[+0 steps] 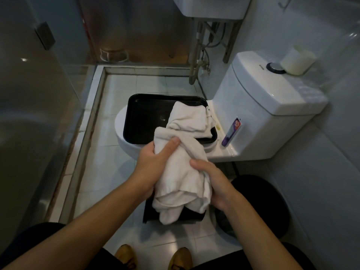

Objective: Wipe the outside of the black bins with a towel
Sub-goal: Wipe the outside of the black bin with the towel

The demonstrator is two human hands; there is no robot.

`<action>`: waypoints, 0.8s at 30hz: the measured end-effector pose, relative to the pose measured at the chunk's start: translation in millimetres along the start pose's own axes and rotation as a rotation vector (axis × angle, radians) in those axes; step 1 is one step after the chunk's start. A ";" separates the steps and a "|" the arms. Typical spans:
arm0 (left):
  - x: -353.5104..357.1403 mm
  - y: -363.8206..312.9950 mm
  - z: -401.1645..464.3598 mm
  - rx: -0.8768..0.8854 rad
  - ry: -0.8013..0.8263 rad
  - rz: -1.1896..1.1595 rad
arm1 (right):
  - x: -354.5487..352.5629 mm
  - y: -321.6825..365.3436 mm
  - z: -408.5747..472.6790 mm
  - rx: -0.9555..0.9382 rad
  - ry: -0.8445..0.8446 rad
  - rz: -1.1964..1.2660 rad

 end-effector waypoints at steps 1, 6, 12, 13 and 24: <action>3.8 8.4 1.0 -0.044 0.002 -0.013 | 0.1 -1.6 -0.1 0.003 -0.020 0.024; 14.2 37.3 9.6 -0.163 0.094 0.068 | -22.1 1.0 -0.1 -0.017 -0.204 -0.072; -49.3 118.2 48.7 -0.331 -0.152 0.337 | -92.8 40.6 -17.1 -0.130 -0.444 -0.322; -67.0 145.1 56.6 -0.353 -0.204 0.432 | -101.8 44.2 -20.2 -0.128 -0.460 -0.369; -89.2 264.1 130.1 -0.521 -0.244 0.475 | -129.2 29.4 7.4 0.055 -0.454 -0.526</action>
Point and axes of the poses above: each hand's wrist, its own z-axis towards the middle knuckle, its own x-axis out of the palm, y = z × x, the point moved 7 cm from there along z, towards the middle knuckle, and after that the axes turned 1 degree about -x, right-handed, at the moved point
